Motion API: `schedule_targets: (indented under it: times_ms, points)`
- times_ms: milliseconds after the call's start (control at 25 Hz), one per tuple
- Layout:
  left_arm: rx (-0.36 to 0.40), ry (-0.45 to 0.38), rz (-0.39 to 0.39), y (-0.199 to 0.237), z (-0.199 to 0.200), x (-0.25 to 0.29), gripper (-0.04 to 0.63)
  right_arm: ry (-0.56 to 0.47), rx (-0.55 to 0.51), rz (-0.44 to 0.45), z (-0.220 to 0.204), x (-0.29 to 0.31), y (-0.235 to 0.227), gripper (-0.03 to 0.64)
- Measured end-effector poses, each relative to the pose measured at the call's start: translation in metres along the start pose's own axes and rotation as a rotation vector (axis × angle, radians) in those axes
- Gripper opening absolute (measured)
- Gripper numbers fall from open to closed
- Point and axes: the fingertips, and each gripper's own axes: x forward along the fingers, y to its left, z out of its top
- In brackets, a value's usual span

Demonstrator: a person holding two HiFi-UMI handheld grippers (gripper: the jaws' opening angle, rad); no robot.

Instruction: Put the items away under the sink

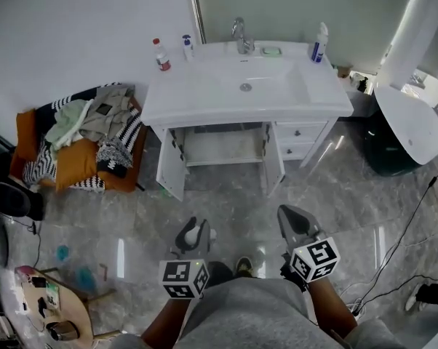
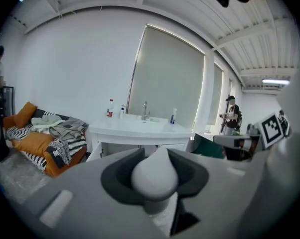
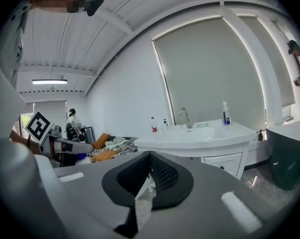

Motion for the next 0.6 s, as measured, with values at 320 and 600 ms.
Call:
schedule_targets:
  times_ms: [320, 600]
  points:
    - [-0.006, -0.018, 0.003, -0.001, 0.006, 0.002, 0.117, -0.033, -0.029, 0.008, 0.017, 0.003, 0.000, -0.002]
    - [-0.003, -0.019, 0.007, 0.000, 0.011, 0.002, 0.117, -0.020, -0.030, 0.027, 0.017, 0.005, 0.003, -0.002]
